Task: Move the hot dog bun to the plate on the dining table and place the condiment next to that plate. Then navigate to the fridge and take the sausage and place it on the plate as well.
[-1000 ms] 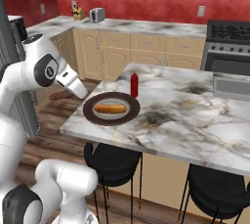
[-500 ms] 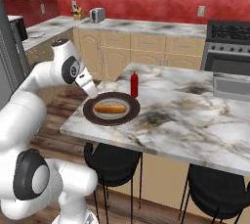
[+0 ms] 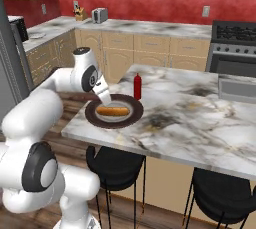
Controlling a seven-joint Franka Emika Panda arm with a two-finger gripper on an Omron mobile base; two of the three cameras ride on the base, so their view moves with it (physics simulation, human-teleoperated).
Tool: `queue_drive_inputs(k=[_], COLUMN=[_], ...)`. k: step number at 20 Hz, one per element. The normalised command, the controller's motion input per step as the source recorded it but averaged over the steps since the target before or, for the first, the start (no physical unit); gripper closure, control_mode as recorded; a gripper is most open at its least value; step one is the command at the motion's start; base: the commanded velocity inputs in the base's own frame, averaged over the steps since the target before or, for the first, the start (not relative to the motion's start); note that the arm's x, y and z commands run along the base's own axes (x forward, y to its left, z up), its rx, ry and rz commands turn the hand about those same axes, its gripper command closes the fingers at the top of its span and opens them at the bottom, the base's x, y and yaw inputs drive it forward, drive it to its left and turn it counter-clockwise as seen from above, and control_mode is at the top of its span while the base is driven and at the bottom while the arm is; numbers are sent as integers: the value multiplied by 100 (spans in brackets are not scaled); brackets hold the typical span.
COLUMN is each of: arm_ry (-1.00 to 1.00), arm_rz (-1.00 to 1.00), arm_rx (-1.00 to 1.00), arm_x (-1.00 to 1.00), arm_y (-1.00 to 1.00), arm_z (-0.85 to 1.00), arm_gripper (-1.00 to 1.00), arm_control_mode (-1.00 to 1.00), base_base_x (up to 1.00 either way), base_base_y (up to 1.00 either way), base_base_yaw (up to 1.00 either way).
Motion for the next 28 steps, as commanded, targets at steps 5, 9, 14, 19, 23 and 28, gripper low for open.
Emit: queue_drive_inputs(k=[5,9,14,19,23,28], arm_ry=[0,0,0,0,0,0], arm_rz=[-2,-3,-4,-3,-3,-4], arm_rx=[0,0,0,0,0,0], arm_x=[39,11,3,17,18,12], arm_y=[-1,-8,-27,-23,-1,1], arm_z=[-10,-28,-33,-22,-13,-4], arm_gripper=[100,100,100,100,100,100], arm_control_mode=[-100,-100,-100,-100,-100,-100], base_base_x=[0,0,0,0,0,0], base_base_y=[0,0,0,0,0,0], base_base_yaw=[0,0,0,0,0,0])
